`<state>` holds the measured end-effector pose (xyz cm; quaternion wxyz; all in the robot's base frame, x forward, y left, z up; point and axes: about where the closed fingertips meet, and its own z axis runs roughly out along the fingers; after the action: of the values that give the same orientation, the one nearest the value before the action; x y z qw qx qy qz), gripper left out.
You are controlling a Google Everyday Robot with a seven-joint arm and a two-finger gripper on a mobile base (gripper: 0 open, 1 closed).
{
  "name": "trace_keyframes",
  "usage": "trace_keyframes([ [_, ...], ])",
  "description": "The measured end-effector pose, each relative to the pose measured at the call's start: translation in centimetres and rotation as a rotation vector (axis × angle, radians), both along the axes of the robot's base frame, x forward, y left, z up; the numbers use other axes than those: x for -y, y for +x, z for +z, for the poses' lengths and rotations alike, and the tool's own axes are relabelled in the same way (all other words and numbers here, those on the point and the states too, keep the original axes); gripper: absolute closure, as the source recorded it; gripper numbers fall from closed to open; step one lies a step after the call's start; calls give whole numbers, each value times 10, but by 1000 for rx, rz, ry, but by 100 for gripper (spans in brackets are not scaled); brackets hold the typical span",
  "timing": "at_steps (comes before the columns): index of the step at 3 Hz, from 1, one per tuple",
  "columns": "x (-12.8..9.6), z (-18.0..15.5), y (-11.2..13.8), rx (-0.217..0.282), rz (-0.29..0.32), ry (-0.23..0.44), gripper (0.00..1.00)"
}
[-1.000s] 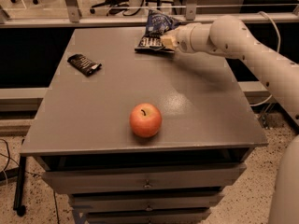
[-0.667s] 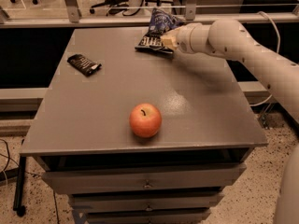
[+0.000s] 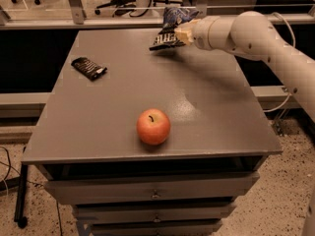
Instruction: Move blue chip bag near apple
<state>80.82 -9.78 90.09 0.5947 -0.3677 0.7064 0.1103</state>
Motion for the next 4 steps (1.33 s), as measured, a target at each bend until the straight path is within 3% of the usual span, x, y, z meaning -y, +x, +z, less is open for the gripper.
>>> trace_keyframes([
  [3, 12, 10, -95, -104, 199, 135, 100],
  [4, 20, 15, -132, -125, 225, 147, 100],
])
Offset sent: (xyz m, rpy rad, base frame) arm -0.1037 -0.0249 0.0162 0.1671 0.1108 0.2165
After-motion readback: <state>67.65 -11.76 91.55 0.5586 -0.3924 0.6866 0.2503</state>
